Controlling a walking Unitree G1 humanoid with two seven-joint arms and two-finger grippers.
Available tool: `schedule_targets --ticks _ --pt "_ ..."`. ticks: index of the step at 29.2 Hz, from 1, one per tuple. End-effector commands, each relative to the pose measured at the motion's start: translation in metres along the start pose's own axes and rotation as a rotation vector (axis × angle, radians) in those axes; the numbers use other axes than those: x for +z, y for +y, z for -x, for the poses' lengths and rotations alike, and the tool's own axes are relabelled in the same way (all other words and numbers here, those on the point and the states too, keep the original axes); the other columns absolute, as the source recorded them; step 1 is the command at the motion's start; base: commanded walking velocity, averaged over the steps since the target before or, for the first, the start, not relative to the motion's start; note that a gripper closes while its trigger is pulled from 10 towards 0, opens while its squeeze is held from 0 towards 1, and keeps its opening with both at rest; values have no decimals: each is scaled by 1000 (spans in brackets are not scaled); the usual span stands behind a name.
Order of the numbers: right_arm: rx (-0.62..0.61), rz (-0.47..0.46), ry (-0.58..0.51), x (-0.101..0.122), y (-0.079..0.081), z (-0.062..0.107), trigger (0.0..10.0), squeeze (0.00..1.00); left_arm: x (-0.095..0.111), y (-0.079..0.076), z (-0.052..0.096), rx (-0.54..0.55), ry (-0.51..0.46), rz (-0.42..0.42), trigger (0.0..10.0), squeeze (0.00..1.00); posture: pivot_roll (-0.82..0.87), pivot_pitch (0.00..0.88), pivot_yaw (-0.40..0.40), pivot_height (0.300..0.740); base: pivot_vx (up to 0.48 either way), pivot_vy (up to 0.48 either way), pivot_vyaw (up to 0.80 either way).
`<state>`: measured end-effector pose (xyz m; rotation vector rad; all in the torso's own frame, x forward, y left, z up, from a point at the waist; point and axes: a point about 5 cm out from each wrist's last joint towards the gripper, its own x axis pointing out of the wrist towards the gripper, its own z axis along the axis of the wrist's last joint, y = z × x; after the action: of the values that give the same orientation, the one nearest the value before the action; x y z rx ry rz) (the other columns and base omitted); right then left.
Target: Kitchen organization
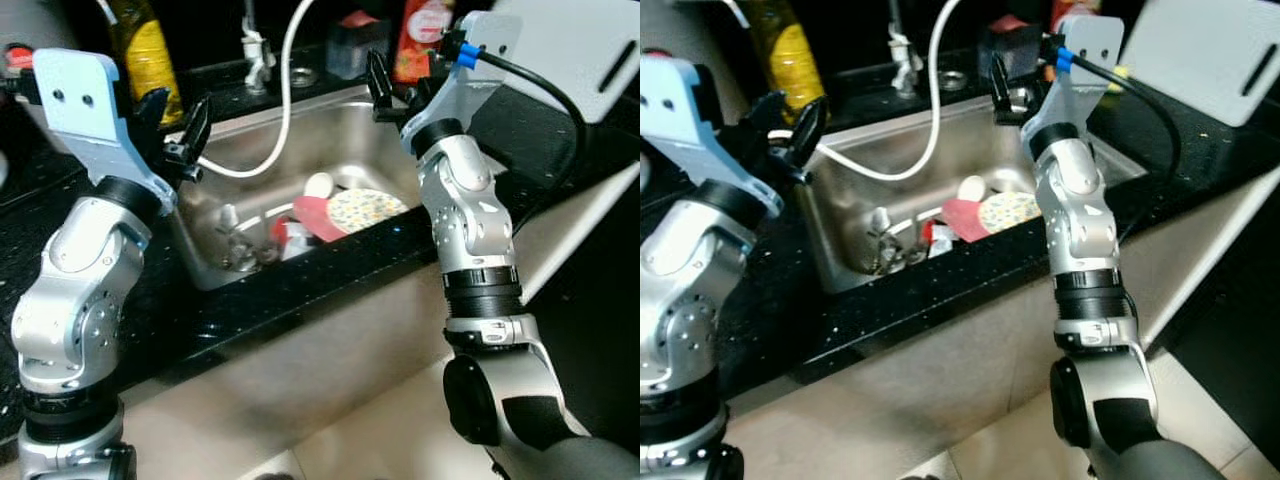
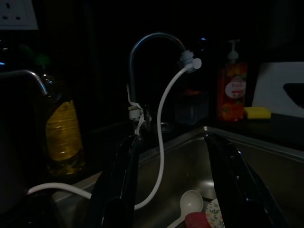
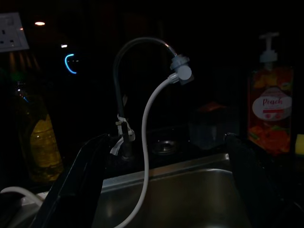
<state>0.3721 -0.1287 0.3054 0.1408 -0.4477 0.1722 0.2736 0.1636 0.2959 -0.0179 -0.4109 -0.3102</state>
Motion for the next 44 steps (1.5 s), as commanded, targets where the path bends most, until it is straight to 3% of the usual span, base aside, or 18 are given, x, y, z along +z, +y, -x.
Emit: schedule_targets --ticks 1,30,44 --pt "4 -3 -5 1 3 -2 10000 0 -2 1 1 13 6 0 10000 0 122 0 27 740 0 0 800" --pt "-9 7 6 -2 1 -4 10000 0 -8 9 0 75 31 -17 10000 0 126 0 29 740 0 0 800" --pt "-19 -24 27 -6 1 -5 10000 0 -14 30 -2 245 56 37 10000 0 127 0 31 740 0 0 0"
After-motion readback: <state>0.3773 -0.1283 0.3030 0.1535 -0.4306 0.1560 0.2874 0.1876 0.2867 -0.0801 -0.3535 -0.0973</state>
